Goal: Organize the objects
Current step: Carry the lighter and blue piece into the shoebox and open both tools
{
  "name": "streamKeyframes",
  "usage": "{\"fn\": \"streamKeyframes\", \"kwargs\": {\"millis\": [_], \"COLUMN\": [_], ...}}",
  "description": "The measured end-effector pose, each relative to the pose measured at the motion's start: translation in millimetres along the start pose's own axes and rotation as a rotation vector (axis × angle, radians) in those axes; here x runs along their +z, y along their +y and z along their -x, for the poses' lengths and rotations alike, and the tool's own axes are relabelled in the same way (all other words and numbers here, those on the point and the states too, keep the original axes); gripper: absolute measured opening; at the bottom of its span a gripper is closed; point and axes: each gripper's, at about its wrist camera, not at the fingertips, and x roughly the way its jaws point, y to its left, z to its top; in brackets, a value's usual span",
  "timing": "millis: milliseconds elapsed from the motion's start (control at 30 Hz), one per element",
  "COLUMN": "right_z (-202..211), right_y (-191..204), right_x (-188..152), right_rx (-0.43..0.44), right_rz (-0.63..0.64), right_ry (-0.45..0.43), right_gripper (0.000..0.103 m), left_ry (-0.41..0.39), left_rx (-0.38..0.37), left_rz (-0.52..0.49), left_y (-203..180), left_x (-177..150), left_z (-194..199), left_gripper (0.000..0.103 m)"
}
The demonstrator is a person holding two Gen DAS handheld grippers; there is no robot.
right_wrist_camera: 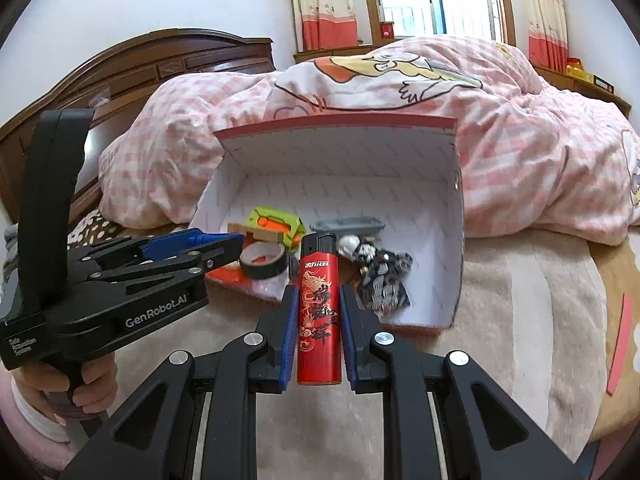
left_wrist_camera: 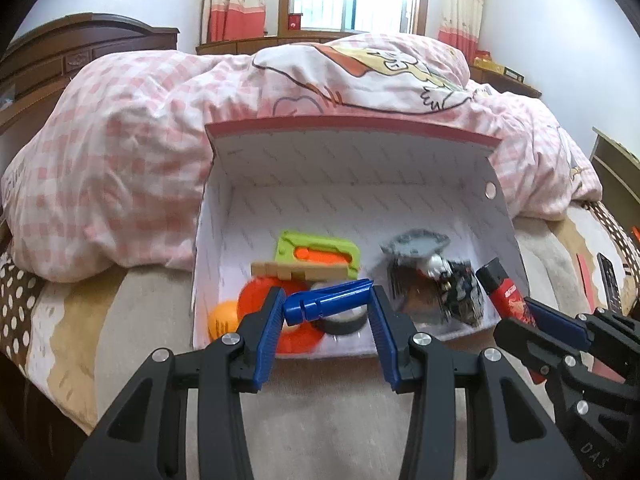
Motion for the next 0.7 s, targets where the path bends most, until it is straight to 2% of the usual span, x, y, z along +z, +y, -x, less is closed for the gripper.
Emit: {"fn": "streamKeyframes", "kwargs": {"millis": [700], "right_z": [-55], "right_y": [-15], "right_x": [44], "right_rx": [-0.045], "right_rz": [-0.025], "right_ry": [-0.017], "right_gripper": [0.021], "left_ry": [0.029], "left_rx": [0.022], "left_rz": [0.013], "left_y": [6], "left_x": [42], "left_z": [-60], "left_gripper": [0.043]}}
